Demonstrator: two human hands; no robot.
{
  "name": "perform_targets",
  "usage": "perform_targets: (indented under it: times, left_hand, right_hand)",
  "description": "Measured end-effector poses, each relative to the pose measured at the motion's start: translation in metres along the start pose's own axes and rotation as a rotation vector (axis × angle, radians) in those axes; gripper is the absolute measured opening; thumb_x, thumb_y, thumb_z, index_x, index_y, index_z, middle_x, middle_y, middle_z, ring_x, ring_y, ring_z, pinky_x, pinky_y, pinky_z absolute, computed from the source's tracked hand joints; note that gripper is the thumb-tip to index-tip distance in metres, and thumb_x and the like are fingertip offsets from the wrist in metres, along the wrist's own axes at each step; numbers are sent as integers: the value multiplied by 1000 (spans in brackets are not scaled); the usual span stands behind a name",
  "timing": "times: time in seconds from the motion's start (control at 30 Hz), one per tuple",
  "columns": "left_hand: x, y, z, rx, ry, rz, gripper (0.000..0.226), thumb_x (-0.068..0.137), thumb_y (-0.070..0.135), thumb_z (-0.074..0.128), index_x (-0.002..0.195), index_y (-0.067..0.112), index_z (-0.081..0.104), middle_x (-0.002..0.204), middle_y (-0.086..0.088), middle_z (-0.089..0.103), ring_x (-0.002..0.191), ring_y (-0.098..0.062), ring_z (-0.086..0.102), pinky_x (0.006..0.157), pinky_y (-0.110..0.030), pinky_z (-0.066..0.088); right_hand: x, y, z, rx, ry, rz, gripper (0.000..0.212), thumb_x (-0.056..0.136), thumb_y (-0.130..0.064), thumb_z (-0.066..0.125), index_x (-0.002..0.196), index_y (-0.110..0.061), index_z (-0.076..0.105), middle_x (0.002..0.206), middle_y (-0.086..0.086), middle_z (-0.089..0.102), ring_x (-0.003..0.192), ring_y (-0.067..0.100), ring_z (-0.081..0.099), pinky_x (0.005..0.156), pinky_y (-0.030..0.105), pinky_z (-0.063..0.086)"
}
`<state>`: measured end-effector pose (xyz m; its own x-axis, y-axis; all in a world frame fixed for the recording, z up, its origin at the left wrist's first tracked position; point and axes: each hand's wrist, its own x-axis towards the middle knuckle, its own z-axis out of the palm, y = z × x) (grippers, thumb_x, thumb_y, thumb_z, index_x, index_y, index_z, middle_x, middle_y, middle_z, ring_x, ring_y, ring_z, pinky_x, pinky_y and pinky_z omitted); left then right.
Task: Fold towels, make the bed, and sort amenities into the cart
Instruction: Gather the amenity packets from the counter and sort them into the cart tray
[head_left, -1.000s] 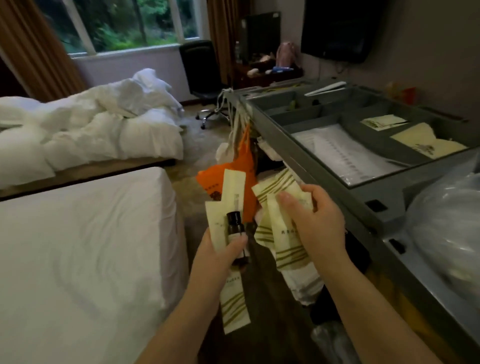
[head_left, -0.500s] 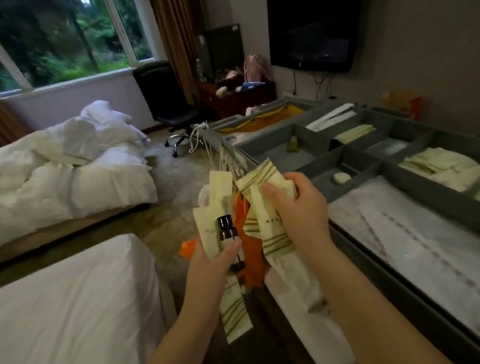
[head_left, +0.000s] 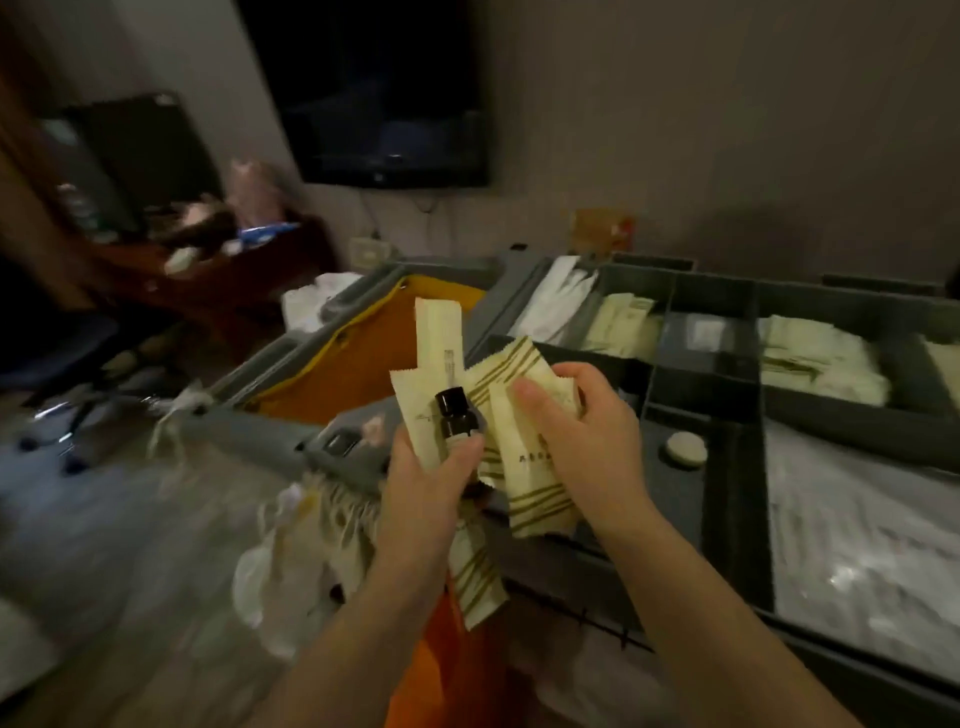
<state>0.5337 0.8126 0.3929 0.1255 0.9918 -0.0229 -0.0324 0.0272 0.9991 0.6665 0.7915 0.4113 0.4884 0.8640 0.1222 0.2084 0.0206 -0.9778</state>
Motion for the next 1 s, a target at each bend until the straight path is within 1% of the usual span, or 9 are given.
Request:
perform_targets:
  times: [0.1,0.2,0.3,0.4,0.5,0.63,0.77,0.87,1.0]
  left_hand:
    - [36,9,30,-102,-92,-64,39,92,18,59,129,27,49,110,3,68,101,-19,66,88,-47,53]
    - [40,12,60,-189,-280,-183,33,94,35,51,127,32,49,107,1,70,96,-21,68,84,-46,56]
    - [40,15,79,-190,-405,-195,61,73,57,53,128,31,50,109,0,70,96,-20,69,83,-46,56]
    - [54,16,97,-176,-451,-197,69,60,50,66,124,30,52,110,-1,70,97,-19,69,84,-43,56]
    - [66,16,114,-230,-470,-237,78,55,40,73,128,23,51,111,-5,70,99,-23,69,81,-42,56]
    - [79,13,128,-299,-469,-246,60,66,26,69,124,20,55,107,-3,72,97,-21,70,74,-36,58]
    - [94,9,137,-297,-456,-226,50,74,21,68,122,24,56,106,-1,72,94,-18,70,68,-32,58]
    - [110,10,141,-310,-466,-234,40,79,17,67,116,28,56,105,-1,72,90,-18,71,67,-33,58]
    - [126,9,139,-343,-515,-268,53,68,31,67,119,28,56,105,-2,72,90,-21,71,67,-37,58]
  right_hand:
    - [13,-2,-1,-14,198,26,16,85,-44,63,94,-39,50,89,-13,63,80,3,62,70,32,56]
    - [20,-1,-11,-46,333,37,23,85,-45,62,100,-38,46,89,-15,61,79,0,60,63,22,52]
    - [27,3,-20,-87,386,13,27,86,-46,63,104,-36,45,92,-15,61,81,0,61,65,20,51]
    - [38,11,-29,-77,397,-22,23,88,-44,60,103,-30,48,90,-13,62,78,-2,62,60,15,50]
    - [49,19,-39,19,433,-52,16,92,-37,57,97,-23,50,84,-8,61,74,-3,60,59,12,46]
    - [66,24,-47,121,397,-14,14,95,-33,53,99,-20,53,91,-7,62,83,3,62,71,21,51]
    - [75,31,-42,254,397,41,12,94,-29,54,104,-32,47,107,-3,61,96,10,63,79,30,56]
    - [77,34,-35,250,451,31,14,94,-27,56,105,-28,48,103,-2,63,89,7,66,72,25,57]
    - [84,35,-29,169,469,1,11,96,-27,50,98,-17,54,89,2,66,76,10,67,62,23,55]
